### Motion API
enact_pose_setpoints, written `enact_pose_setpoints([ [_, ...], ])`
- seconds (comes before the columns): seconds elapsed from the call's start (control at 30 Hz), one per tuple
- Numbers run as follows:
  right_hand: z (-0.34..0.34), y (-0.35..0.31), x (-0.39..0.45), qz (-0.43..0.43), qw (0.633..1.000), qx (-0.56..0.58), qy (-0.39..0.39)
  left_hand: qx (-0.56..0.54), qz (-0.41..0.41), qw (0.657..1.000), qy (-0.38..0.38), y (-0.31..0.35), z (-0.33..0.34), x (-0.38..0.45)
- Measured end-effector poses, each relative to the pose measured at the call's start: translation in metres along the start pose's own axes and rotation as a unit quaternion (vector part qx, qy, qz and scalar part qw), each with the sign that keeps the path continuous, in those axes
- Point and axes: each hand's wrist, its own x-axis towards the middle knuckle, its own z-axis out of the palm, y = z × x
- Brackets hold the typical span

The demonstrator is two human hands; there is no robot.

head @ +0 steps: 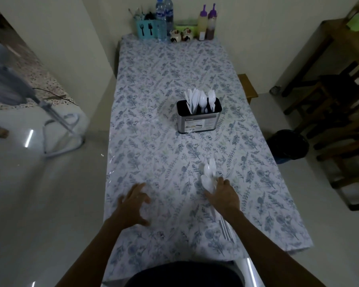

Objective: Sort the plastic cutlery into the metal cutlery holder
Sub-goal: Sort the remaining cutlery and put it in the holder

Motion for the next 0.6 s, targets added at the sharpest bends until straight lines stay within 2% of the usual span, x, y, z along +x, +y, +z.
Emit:
enact_pose_setpoints([
  [0.27, -0.036, 0.025, -0.017, 0.042, 0.999, 0.016, 0.020, -0.009, -0.024, 1.000, 0.014, 0.012, -0.002, 0.005],
  [0.37, -0.045, 0.052, -0.025, 0.079, 0.996, 0.036, 0.035, -0.016, -0.029, 0.998, 0.049, 0.039, 0.006, 0.010],
  [0.47, -0.048, 0.071, -0.032, 0.075, 0.997, 0.031, 0.011, -0.094, 0.005, 0.990, 0.104, 0.077, 0.015, 0.015],
  [0.6, -0.045, 0.075, -0.034, 0.045, 0.998, 0.026, -0.042, -0.230, 0.032, 0.966, 0.110, 0.134, 0.026, 0.021],
])
